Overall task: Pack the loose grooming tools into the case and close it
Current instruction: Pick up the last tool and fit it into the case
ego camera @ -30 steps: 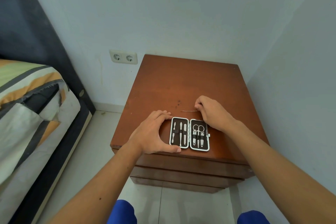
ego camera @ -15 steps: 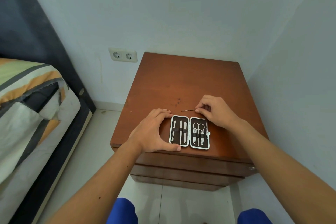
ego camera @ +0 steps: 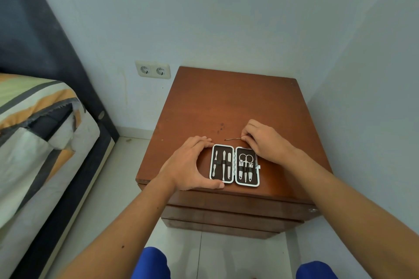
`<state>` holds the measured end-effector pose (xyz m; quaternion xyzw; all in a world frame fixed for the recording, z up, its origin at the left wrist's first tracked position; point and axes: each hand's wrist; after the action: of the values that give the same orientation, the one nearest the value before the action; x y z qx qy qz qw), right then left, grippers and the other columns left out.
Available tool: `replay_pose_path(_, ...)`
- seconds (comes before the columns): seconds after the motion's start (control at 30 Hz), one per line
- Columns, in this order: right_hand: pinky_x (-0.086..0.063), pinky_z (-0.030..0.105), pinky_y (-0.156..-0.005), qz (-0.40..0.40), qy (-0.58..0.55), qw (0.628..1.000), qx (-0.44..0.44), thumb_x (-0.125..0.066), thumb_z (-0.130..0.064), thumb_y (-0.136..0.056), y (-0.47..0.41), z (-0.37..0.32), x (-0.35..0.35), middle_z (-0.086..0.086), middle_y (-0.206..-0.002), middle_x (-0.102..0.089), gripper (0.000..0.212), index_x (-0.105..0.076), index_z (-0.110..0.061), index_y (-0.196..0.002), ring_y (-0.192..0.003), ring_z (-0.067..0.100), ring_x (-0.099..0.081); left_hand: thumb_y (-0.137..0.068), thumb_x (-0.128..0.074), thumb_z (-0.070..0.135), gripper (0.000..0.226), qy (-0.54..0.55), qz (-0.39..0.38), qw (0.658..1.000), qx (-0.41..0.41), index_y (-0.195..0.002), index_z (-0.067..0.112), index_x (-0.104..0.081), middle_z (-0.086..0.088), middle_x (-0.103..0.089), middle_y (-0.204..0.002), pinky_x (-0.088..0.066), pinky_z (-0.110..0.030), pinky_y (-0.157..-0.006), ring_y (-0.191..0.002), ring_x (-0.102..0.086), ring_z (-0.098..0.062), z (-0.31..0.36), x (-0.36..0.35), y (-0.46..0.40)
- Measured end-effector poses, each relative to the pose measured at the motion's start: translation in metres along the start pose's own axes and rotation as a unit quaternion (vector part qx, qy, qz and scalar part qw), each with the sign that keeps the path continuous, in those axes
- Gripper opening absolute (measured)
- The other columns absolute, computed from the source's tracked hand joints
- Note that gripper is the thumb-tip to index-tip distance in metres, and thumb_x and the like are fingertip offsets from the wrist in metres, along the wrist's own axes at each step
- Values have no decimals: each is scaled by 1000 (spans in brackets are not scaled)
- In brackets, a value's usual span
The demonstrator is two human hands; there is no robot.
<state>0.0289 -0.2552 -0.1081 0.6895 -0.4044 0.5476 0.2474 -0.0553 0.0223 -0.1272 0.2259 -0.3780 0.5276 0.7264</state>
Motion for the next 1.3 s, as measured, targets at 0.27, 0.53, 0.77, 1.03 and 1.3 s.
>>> replay_pose_path(0.27,-44,9,-70,27,-123,986,-106,-62,-14,-102,8,-2,15,-13,-84,-70,10,-69,-20,-100,-76,-5,-62,-55,-86,83,119,-2,0,1000,0,-152,27,-48,18,-43,-156,-28,-27,-122,-149,-30,1,0,-1,0)
replay_pose_path(0.53,-43,13,-73,-80,-97,991,-56,-59,-17,-104,-9,-18,37,-14,-89,-70,16,-73,-24,-103,-81,-2,-63,-56,-88,81,116,-3,3,1000,-3,-151,27,-49,16,-43,-156,-27,-25,-119,-148,-31,2,0,-1,0)
replay_pose_path(0.77,-49,29,-90,-150,-20,988,35,-59,-14,-102,-32,-39,30,-12,-99,-64,16,-74,-20,-100,-95,9,-61,-56,-88,80,117,-9,3,1000,-4,-152,26,-49,15,-43,-156,-28,-25,-118,-147,-31,-1,1,0,0)
replay_pose_path(1.03,-52,37,-90,-148,1,984,98,-61,-8,-99,-43,-48,29,-12,-95,-60,17,-72,-19,-92,-89,8,-57,-56,-88,80,116,-9,2,1000,-5,-151,26,-50,15,-44,-155,-29,-26,-119,-148,-32,-2,1,0,0)
replay_pose_path(1.3,-53,36,-91,-146,-10,983,112,-62,-8,-98,-47,-48,30,-10,-97,-65,16,-73,-18,-93,-90,8,-60,-55,-87,81,116,-6,5,1000,-9,-151,26,-50,15,-45,-154,-30,-25,-119,-146,-34,-1,0,-1,0)
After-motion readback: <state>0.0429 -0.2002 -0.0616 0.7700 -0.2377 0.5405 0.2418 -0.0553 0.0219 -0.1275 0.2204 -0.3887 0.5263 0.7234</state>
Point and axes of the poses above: each hand's wrist, its own y-axis away from the middle knuckle, its own x-axis out of the back of the hand, z = x × y
